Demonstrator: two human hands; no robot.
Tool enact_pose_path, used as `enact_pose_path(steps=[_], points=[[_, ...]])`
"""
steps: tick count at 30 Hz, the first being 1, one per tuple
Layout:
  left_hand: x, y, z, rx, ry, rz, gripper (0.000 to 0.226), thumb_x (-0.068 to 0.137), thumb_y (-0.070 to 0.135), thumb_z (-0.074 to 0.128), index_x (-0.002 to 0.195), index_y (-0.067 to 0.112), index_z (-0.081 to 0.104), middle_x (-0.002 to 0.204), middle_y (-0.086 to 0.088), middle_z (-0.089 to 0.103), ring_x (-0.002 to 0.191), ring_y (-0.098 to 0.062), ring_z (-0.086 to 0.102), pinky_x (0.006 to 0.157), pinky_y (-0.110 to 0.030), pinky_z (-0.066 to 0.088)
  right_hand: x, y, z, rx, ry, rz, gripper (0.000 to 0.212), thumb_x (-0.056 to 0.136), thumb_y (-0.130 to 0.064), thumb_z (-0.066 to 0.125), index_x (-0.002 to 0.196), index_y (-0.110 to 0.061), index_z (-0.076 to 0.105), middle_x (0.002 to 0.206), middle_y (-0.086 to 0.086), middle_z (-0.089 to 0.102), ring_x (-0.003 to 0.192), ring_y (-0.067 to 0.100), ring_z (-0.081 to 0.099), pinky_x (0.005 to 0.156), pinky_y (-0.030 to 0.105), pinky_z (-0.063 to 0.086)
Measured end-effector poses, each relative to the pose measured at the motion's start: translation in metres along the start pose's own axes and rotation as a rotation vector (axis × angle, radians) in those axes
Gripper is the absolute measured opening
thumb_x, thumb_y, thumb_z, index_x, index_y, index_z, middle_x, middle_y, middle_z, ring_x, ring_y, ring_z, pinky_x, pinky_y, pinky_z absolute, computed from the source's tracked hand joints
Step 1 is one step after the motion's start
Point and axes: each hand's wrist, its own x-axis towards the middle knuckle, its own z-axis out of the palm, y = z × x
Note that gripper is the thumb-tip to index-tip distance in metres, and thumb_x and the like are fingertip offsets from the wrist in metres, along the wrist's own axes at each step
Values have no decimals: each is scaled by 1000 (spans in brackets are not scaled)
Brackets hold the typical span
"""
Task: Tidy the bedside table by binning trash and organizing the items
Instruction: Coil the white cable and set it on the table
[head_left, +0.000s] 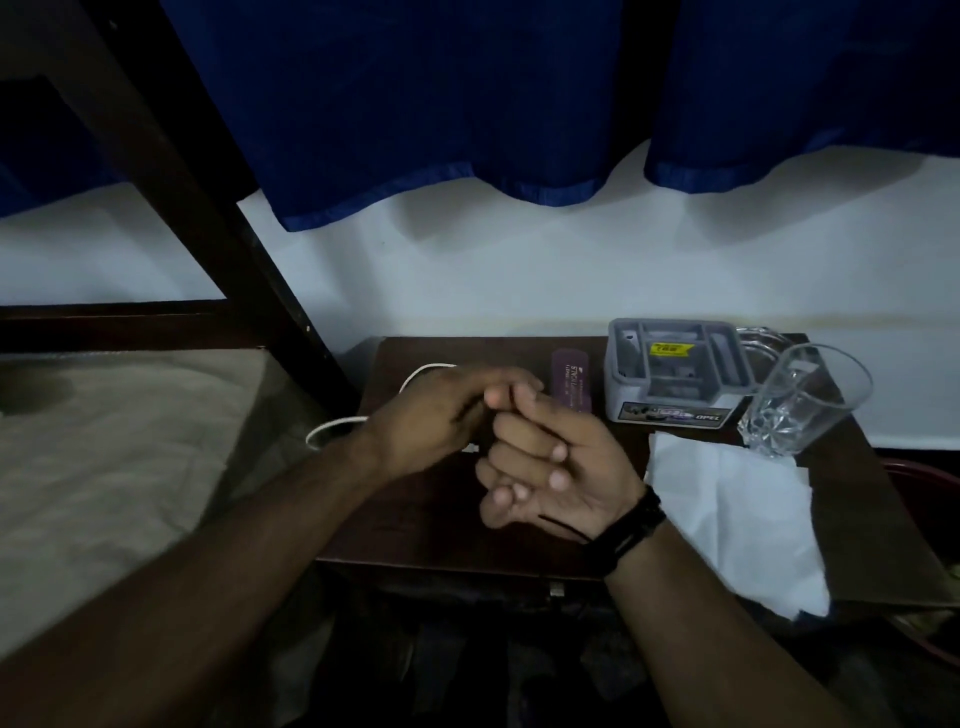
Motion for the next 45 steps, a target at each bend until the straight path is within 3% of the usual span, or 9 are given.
enact_pose_path(steps=[7,12,16,18,28,33,36,40,45], points=[[-13,-5,37,138,-11,-165,43,89,37,45,108,6,68,104,-20,73,99,-35,69,88,-40,55,16,-24,25,-38,124,-413,32,102,-31,48,118,-13,68,54,-4,38,56,13,47,81,41,59],[-14,9,20,449,-204,-86,47,96,60,30,111,27,61,95,-11,72,89,-32,69,78,-39,55,16,-10,-12,-1027,756,-593,30,103,-17,53,112,9,66,68,-24,58,61,3,50,81,39,54],[-17,27,-20,631,-314,-30,28,102,50,41,100,28,59,94,-3,70,88,-25,67,74,-36,52,12,3,-32,-1535,762,-455,24,104,-18,53,109,-7,74,102,-27,67,98,-11,62,94,18,45],[-16,36,-41,648,-334,14,24,101,50,44,102,32,60,94,3,71,86,-18,67,74,-35,52,10,8,-27,-1593,722,-317,34,105,-29,51,79,-17,69,73,-20,60,74,-5,57,76,24,44],[6,17,-77,630,-286,237,44,97,51,31,115,31,66,101,19,62,85,-4,61,74,-22,47,15,11,-13,-1399,597,-45,55,99,-47,58,66,-3,58,71,13,60,65,16,57,67,41,52],[11,3,-62,592,-191,239,34,100,40,36,125,31,57,109,7,61,87,-16,66,73,-34,56,6,3,-2,-761,341,252,45,99,-42,57,61,-17,57,44,-3,40,39,11,36,65,30,52],[9,3,-47,240,-72,114,34,99,51,41,122,34,60,116,10,67,107,-8,66,93,-27,51,4,-9,12,-349,75,106,40,98,-43,51,73,-15,66,45,-3,30,39,9,38,67,32,51],[2,16,-9,7,-20,-37,21,87,41,49,101,45,65,96,8,71,91,-2,65,83,-25,52,10,-23,22,-9,-106,-188,45,101,-43,41,96,-10,72,69,3,67,60,15,63,71,35,58],[-4,22,15,74,-109,-111,18,103,31,51,89,35,61,69,18,65,66,3,61,69,-14,46,5,-40,22,-91,353,-562,33,102,-37,48,100,-14,71,60,-4,55,61,14,58,80,44,60]])
